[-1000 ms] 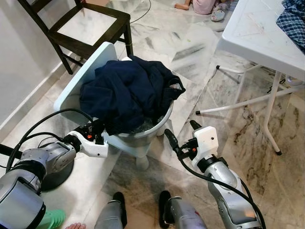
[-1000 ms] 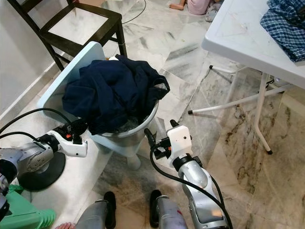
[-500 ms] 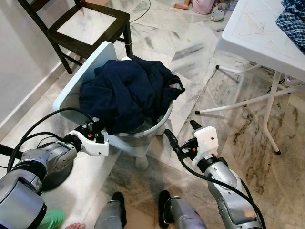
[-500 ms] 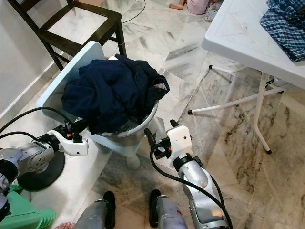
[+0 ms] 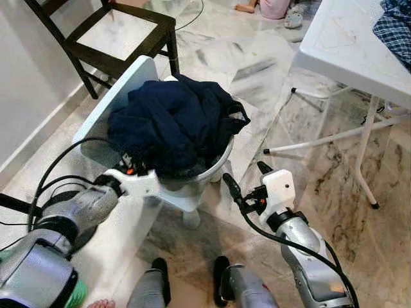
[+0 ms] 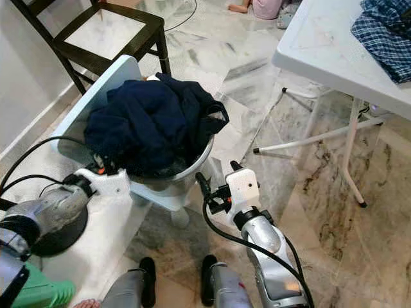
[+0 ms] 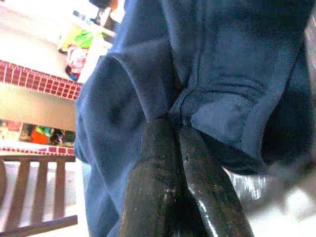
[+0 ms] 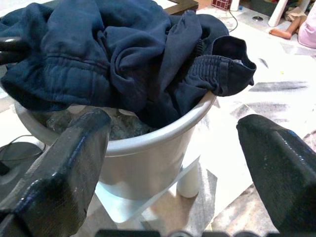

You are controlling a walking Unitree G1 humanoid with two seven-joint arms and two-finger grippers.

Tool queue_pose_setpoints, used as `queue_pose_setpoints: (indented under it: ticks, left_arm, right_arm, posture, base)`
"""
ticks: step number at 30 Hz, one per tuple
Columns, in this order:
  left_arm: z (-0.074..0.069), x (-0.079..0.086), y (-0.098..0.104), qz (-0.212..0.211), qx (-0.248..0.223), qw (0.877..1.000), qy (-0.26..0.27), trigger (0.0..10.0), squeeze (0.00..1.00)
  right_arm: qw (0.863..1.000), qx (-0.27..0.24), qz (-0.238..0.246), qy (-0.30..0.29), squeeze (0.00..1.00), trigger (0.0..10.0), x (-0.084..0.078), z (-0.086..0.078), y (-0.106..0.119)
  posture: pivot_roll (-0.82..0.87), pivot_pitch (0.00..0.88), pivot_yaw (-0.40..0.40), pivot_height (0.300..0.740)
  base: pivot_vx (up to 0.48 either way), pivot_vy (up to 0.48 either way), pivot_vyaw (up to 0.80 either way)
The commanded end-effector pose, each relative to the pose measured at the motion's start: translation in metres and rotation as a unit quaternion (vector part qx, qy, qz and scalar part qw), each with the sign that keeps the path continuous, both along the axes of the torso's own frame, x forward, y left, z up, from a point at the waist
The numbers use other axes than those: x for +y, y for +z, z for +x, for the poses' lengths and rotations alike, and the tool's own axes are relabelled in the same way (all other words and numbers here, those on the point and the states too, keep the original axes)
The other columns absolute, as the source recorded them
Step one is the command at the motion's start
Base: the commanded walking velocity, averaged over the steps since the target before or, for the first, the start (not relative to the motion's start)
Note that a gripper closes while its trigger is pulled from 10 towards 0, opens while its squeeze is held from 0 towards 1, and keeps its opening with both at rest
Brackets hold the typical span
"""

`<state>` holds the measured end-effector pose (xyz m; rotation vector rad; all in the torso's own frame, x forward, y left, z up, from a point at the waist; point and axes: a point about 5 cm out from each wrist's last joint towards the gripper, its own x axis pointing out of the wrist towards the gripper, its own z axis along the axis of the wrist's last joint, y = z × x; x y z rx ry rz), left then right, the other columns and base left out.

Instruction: Hang hanger

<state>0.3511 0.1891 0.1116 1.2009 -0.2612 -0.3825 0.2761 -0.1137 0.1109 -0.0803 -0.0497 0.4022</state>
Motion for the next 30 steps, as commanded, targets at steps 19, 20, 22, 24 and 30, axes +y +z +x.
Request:
queue_pose_setpoints:
  ticks: [19,20,22,24,30]
  left_arm:
    - [0.027,-0.092,0.049,-0.518,0.124,0.846,-0.002,0.0,0.00]
    - [0.027,-0.097,0.049,-0.532,0.136,0.836,-0.001,0.0,0.00]
    - [0.028,-0.106,0.048,-0.550,0.155,0.821,0.001,0.0,0.00]
    - [0.030,-0.119,0.049,-0.583,0.189,0.790,0.005,0.0,0.00]
    - [0.036,-0.146,0.081,-0.677,0.224,0.701,-0.018,0.0,0.00]
  right_arm:
    - [1.000,0.005,-0.003,-0.004,0.00,10.0,-0.001,0.002,-0.002]
    - [1.000,0.005,-0.003,-0.003,0.00,10.0,0.000,0.002,-0.002]
    - [1.000,0.005,-0.002,-0.002,0.00,10.0,0.002,0.002,-0.003]
    - [1.000,0.005,-0.001,-0.001,0.00,10.0,0.004,0.002,-0.003]
    - [1.000,0.004,0.001,-0.003,0.00,10.0,0.005,0.003,-0.003]
  posture:
    - [0.04,0.321,-0.057,0.740]
    - [0.04,0.321,-0.056,0.740]
    - [0.04,0.319,-0.055,0.740]
    - [0.04,0.318,-0.053,0.740]
    - [0.04,0.313,-0.049,0.740]
  base:
    - [0.000,0.000,0.00]
    - [0.000,0.000,0.00]
    - [0.000,0.000,0.00]
    - [0.000,0.000,0.00]
    - [0.000,0.000,0.00]
